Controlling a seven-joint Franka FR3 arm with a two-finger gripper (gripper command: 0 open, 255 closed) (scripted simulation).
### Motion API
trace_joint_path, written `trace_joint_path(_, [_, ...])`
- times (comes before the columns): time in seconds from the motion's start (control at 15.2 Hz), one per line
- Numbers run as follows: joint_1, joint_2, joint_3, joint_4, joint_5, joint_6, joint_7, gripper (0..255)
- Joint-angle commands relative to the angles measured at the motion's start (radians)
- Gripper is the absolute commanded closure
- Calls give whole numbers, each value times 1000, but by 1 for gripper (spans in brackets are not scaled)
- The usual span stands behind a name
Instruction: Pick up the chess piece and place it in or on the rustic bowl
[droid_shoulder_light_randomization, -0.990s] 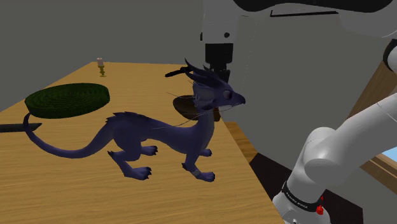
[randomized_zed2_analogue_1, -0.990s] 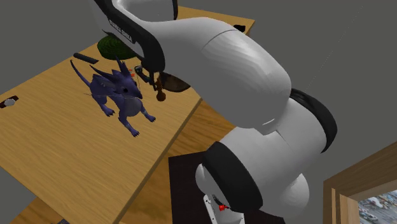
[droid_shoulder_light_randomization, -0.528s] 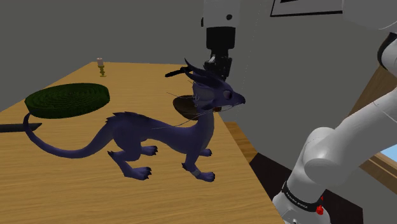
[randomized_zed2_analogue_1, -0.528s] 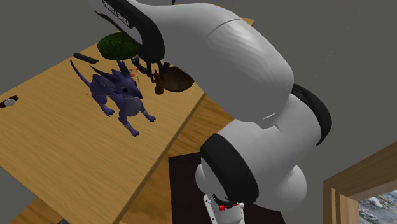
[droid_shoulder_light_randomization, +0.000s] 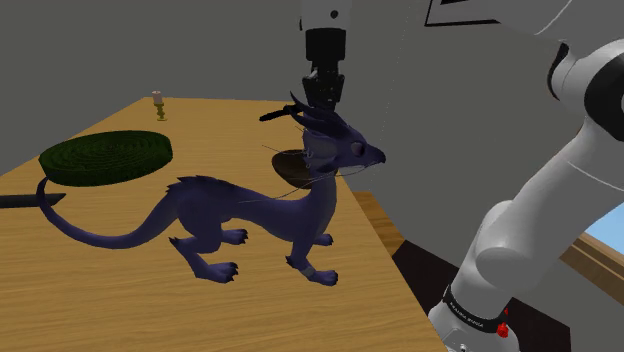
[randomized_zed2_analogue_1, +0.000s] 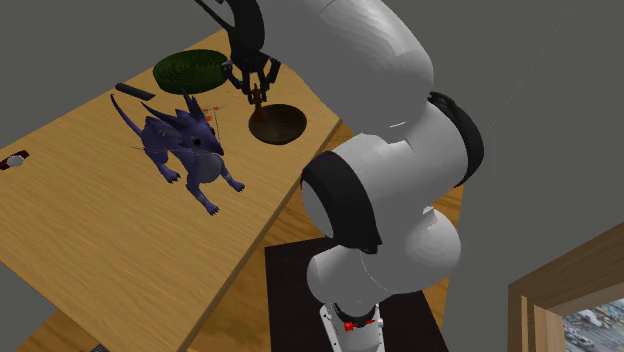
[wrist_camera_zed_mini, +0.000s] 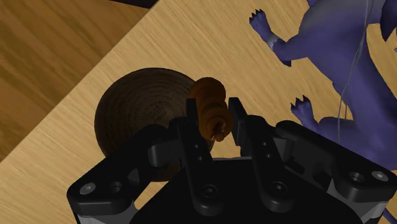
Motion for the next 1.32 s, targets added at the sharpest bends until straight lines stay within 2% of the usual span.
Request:
trace_joint_path(0.0, [-13,53,-14,52,-22,-4,-27,255])
trace_joint_path(0.26, [-33,194,-29,216,-67,-35,-64,255])
trace_joint_path(0.33, [-38,250,-33,286,-83,-52,-76,255])
trace_joint_path(1.25, [-44,162,-43,-13,-65,162,-101,255])
